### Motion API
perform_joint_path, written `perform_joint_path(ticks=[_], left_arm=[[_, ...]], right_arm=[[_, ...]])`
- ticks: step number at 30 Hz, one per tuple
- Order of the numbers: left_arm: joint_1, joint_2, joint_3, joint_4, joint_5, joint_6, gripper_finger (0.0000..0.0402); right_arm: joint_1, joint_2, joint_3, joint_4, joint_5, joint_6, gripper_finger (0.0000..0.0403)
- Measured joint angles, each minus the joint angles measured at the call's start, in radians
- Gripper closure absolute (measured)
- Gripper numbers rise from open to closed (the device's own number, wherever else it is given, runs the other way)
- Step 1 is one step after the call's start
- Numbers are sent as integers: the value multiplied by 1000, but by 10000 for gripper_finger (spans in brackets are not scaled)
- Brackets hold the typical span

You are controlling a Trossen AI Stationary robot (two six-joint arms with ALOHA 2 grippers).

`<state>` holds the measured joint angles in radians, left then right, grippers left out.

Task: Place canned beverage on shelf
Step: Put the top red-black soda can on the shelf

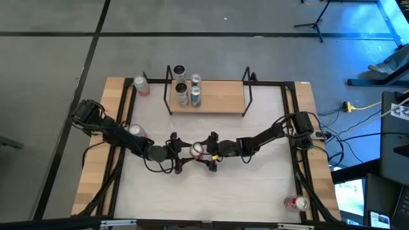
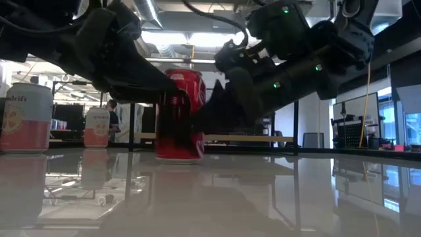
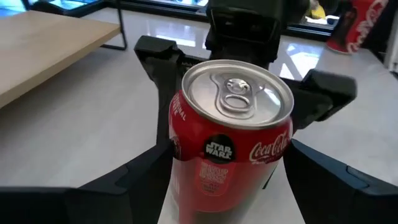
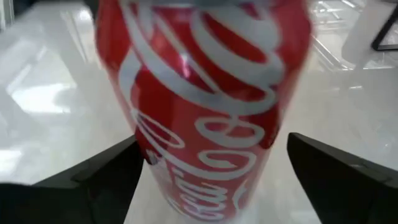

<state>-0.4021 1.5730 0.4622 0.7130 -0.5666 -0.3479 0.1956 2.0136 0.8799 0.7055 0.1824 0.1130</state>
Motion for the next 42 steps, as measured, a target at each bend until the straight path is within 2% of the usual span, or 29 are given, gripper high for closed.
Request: perform_joint_path(ticks=[6,12,18,26,34,39,42], left_arm=[[-5,-1,2,-32,9,-1,127],[-18,-9,2,-38,2,45,127],[-15,-46,-1,-59,68,21,124],[-17,-49,-1,-73,21,3,90],[-47,-49,-1,-97,33,44,91],[-59,-90,-1,-125,26,44,91],[-68,-152,-1,-220,25,1,91]], right_arm=[[0,-41,50,-214,-83,-117,15],[0,-130,58,-396,-68,-122,22],[0,-148,57,-418,-67,-122,20],[0,-148,57,-417,-66,-122,20],[0,-148,57,-407,-52,-122,20],[0,-147,57,-409,24,-123,20],[0,-147,56,-415,80,-128,20]])
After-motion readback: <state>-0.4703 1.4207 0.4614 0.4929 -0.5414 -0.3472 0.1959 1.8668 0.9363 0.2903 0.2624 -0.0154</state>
